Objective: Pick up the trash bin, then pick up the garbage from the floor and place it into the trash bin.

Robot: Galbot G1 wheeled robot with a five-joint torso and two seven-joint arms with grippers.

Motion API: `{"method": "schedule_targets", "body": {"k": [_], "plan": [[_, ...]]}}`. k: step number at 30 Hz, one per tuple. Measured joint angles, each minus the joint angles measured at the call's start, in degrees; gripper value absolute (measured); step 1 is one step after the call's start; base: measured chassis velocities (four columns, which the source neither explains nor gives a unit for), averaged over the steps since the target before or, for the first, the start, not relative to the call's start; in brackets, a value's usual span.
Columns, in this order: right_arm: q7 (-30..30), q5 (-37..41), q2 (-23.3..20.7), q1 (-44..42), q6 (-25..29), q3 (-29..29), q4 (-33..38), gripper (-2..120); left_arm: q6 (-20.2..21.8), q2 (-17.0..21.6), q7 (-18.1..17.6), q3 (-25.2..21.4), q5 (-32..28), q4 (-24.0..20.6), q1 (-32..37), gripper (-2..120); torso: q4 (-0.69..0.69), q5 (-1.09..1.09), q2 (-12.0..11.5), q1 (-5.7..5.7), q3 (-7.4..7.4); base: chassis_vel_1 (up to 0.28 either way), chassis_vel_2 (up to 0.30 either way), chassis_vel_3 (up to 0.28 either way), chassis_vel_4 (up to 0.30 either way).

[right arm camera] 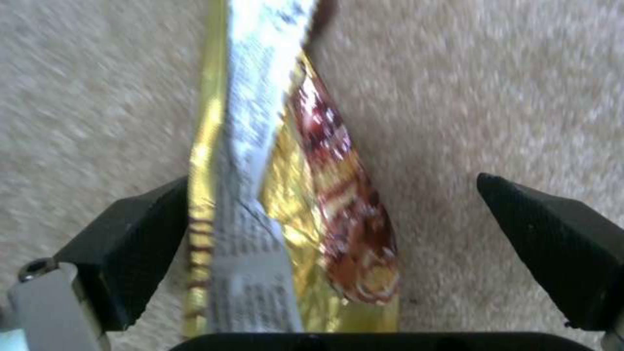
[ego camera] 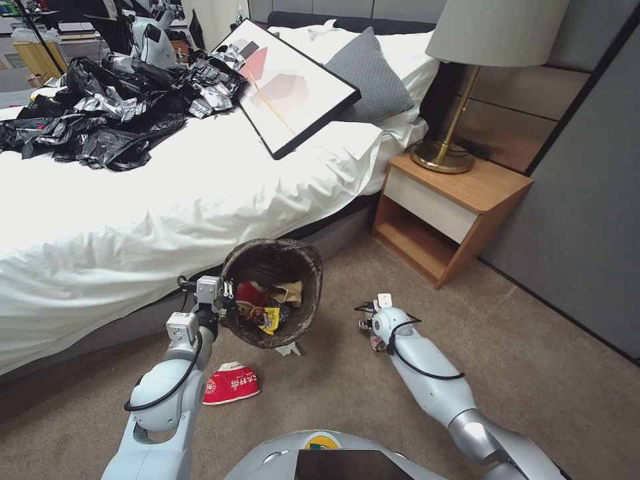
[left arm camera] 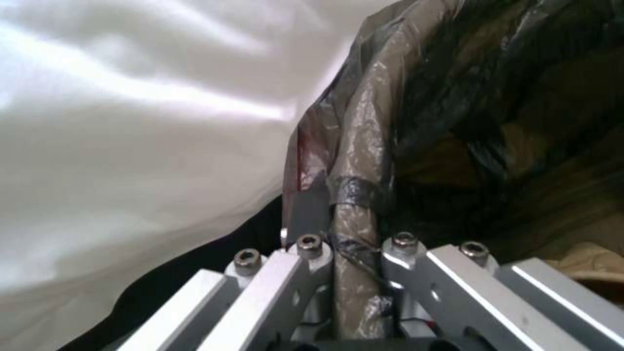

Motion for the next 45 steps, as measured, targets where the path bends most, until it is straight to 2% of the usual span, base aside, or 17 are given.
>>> {"method": "schedule_targets", "body": {"k": [3, 5, 7, 8, 10, 11, 15, 21, 23, 24, 27, 30, 32, 34, 36, 40, 45], "plan": [[0.15, 0.1, 0.44, -0.04, 0.87, 0.16, -0.94, 99, -0.02, -0.01, 0.0, 0.03, 0.03, 0.0, -0.02, 2, 0.01, -0.02, 0.0, 0.0, 0.0, 0.0, 0.0, 0.0, 0.0], [0.03, -0.24, 1.15, 0.05, 1.37, 0.25, -1.82, 91, -0.04, 0.06, 0.0, -0.01, 0.01, 0.01, -0.04, 2, -0.03, -0.09, 0.02, -0.01, -0.01, 0.0, 0.0, 0.0, 0.0], [-0.51, -0.92, 1.54, 0.14, 2.01, 0.32, -2.68, 88, -0.04, 0.11, 0.02, -0.01, -0.02, 0.0, -0.06, 2, -0.04, -0.09, 0.02, -0.01, -0.02, 0.0, 0.0, 0.0, 0.0], [-0.98, -1.53, 1.8, 0.18, 2.53, 0.35, -3.2, 86, -0.05, 0.13, 0.06, -0.01, -0.04, -0.01, -0.08, 2, 0.04, -0.04, 0.02, -0.01, -0.01, 0.0, 0.0, 0.0, 0.0], [-1.75, -2.16, 2.15, 0.21, 2.72, 0.35, -3.77, 82, -0.05, 0.17, 0.07, -0.09, -0.08, -0.09, -0.08, 2, -0.01, -0.06, 0.02, -0.01, -0.02, 0.0, 0.0, 0.0, 0.0], [-2.14, -2.48, 2.25, 0.2, 3.01, 0.34, -4.13, 78, -0.06, 0.19, 0.07, -0.14, -0.13, -0.2, -0.06, 2, 0.05, -0.05, 0.02, -0.01, -0.01, 0.0, 0.0, 0.0, 0.0], [-2.78, -2.74, 2.38, 0.07, 3.16, 0.26, -4.13, 69, -0.07, 0.35, 0.09, -0.36, -0.22, -0.27, -0.01, 2, -0.01, -0.04, 0.02, -0.01, -0.02, 0.0, 0.0, 0.0, 0.0], [-2.9, -2.43, 1.88, -0.26, 3.2, 0.11, -3.21, 54, -0.07, 0.42, 0.11, -0.28, -0.22, -0.3, -0.06, 2, 0.04, 0.03, 0.01, -0.01, 0.0, 0.0, 0.0, 0.0, 0.0], [-2.47, -1.8, 1.08, -0.98, 3.01, 0.02, -1.59, 46, -0.01, 0.39, 0.12, -0.2, -0.21, -0.4, -0.09, 2, 0.07, 0.08, 0.0, 0.0, 0.01, 0.0, 0.0, 0.0, 0.0], [-2.47, -1.8, 1.08, -0.98, 3.01, 0.02, -1.59, 46, -0.01, 0.39, 0.12, -0.2, -0.21, -0.4, -0.09, 2, 0.07, 0.08, 0.0, 0.0, 0.01, 0.0, 0.0, 0.0, 0.0], [-0.9, 0.41, -0.4, -2.21, 1.61, -0.19, 2.21, 32, 0.04, 0.4, 0.12, -0.26, -0.19, -0.44, -0.09, 2, 0.02, 0.03, -0.01, 0.0, 0.02, 0.0, 0.0, 0.0, 0.0], [0.03, 1.71, -1.01, -2.57, 0.75, -0.27, 4.0, 25, 0.04, 0.39, 0.12, -0.27, -0.18, -0.44, -0.09, 2, 0.0, 0.03, -0.01, 0.0, 0.02, 0.0, 0.0, 0.0, 0.0], [1.38, 3.67, -1.64, -2.75, -0.14, -0.35, 6.2, 14, 0.04, 0.3, 0.12, -0.21, -0.13, -0.44, -0.14, 2, -0.02, 0.0, -0.01, 0.0, 0.02, 0.0, 0.0, 0.0, 0.0], [1.68, 4.04, -1.76, -2.77, -0.26, -0.37, 6.79, 12, 0.04, 0.26, 0.12, -0.18, -0.1, -0.44, -0.15, 2, -0.01, 0.01, -0.01, 0.0, 0.02, 0.0, 0.0, 0.0, 0.0], [2.74, 5.31, -2.2, -2.9, -0.59, -0.44, 8.86, 0, 0.04, 0.16, 0.14, -0.17, -0.03, -0.43, -0.16, 2, 0.01, 0.01, -0.01, 0.0, 0.02, 0.0, 0.0, 0.0, 0.0], [3.46, 6.3, -2.52, -3.06, -0.62, -0.42, 10.51, 0, 0.04, 0.15, 0.16, -0.26, -0.02, -0.43, -0.16, 2, 0.01, 0.01, -0.01, 0.0, 0.01, 0.0, 0.0, 0.0, 0.0], [6.19, 11.16, -4.91, -4.1, -0.62, 0.12, 17.49, 0, 0.04, 0.21, 0.22, -0.4, -0.03, -0.31, -0.16, 2, 0.02, 0.01, -0.01, 0.0, 0.01, 0.0, 0.0, 0.0, 0.0]]}}
